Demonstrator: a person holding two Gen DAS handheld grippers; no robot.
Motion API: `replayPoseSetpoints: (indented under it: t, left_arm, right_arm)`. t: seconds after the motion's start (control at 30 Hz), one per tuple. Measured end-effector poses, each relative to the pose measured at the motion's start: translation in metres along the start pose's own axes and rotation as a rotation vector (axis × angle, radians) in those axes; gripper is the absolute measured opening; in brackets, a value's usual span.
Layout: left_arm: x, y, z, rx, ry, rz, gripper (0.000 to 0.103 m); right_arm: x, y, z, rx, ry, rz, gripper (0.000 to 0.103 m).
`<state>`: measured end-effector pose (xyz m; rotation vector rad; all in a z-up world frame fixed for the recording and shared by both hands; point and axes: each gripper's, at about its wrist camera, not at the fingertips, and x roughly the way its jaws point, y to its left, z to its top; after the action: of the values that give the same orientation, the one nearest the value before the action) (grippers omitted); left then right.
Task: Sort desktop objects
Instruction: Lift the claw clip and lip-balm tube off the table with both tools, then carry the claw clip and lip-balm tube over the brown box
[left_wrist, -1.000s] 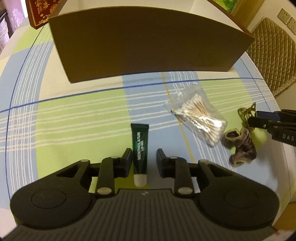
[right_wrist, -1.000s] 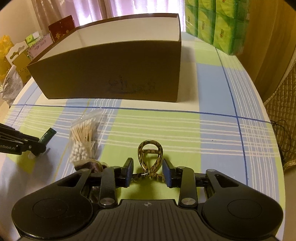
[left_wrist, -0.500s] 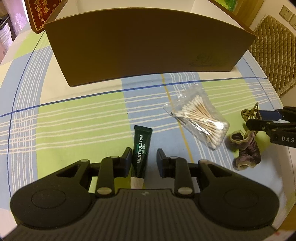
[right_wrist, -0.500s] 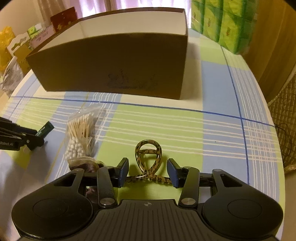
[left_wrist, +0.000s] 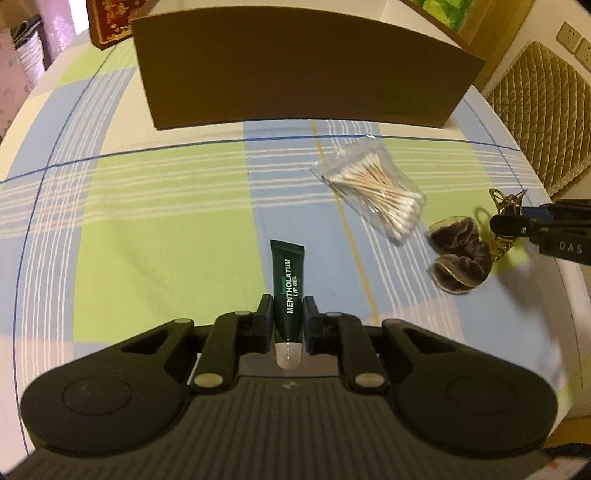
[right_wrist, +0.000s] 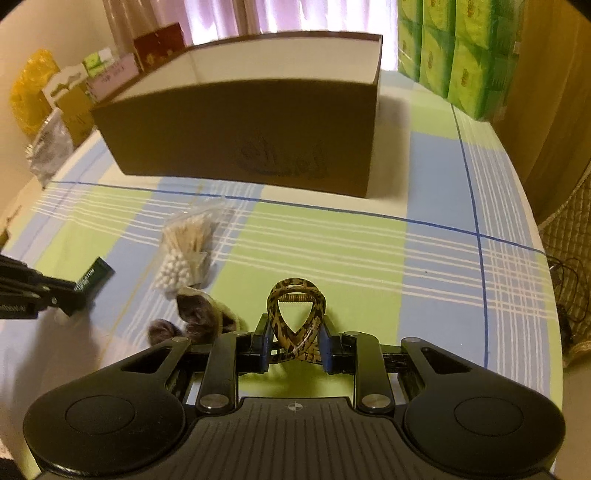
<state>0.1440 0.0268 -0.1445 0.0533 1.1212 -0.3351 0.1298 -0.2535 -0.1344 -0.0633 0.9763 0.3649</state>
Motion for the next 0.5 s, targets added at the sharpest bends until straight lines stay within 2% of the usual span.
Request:
replayPoseSetpoints:
  t: [0.27, 0.5]
  left_arm:
    - [-0.031, -0.018, -0.024, -0.048, -0.067, 0.013, 0.012]
    - [-0.049, -0.032, -0.032, -0.081, -0.11, -0.038, 0.012]
  right_arm:
    - [-0.027, 0.006, -0.022, -0.046, -0.014, 0.051, 0.022]
    - [-0.035, 0.014, -0.032, -0.071, -0.011, 0.072, 0.022]
